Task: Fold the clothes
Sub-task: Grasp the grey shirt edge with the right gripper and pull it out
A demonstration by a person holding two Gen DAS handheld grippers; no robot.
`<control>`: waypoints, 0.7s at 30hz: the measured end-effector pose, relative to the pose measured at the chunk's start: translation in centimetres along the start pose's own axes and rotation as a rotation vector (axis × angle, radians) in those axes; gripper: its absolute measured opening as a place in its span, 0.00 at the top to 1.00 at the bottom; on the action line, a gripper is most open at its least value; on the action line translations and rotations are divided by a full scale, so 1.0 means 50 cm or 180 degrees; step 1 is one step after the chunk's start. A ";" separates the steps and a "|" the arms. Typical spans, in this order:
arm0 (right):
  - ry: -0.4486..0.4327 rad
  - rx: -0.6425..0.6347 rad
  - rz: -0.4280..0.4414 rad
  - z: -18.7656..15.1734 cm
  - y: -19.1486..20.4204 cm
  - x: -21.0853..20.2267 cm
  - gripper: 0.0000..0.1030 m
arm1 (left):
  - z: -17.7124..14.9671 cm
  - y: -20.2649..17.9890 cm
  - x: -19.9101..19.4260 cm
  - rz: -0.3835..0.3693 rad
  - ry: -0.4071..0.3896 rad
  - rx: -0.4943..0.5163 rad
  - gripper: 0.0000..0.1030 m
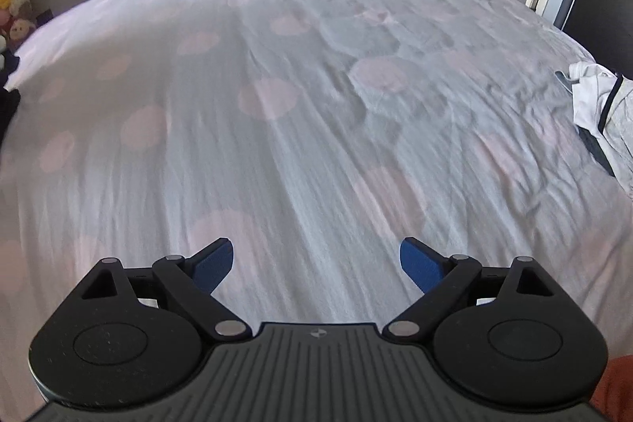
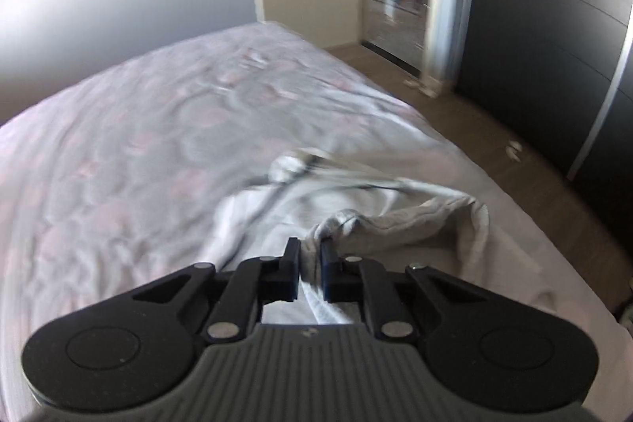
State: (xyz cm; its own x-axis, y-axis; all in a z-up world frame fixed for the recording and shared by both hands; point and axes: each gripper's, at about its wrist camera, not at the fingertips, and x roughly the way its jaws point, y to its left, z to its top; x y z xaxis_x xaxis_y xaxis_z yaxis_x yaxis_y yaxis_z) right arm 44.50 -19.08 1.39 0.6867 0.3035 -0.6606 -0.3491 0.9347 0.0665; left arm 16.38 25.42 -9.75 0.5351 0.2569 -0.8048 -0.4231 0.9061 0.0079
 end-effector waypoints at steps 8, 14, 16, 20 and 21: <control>-0.0417 0.0242 0.1046 -0.071 0.280 -0.102 0.89 | -0.047 0.072 -0.149 -0.0164 -0.0242 -0.0137 0.04; -0.0223 0.0232 0.1844 -0.174 0.548 -0.152 0.89 | -0.055 0.152 -0.230 0.0009 -0.0552 -0.0245 0.04; -0.0035 0.0199 0.2046 -0.237 0.639 -0.155 0.89 | -0.066 0.177 -0.232 0.0062 -0.0564 -0.0312 0.04; 0.0359 0.0051 0.2077 -0.373 0.766 -0.125 0.88 | -0.106 0.217 -0.228 -0.0038 -0.0584 -0.0499 0.04; 0.0434 0.0027 0.2068 -0.402 0.781 -0.117 0.88 | -0.119 0.226 -0.227 -0.0086 -0.0590 -0.0551 0.04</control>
State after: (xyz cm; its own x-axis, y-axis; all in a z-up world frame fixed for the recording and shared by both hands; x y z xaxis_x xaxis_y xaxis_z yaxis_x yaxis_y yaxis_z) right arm 14.03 11.93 -7.15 0.2510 0.7803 -0.5728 -0.6596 0.5710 0.4888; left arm 1.20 30.74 -4.05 0.6661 0.3051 -0.6806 -0.5172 0.8464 -0.1267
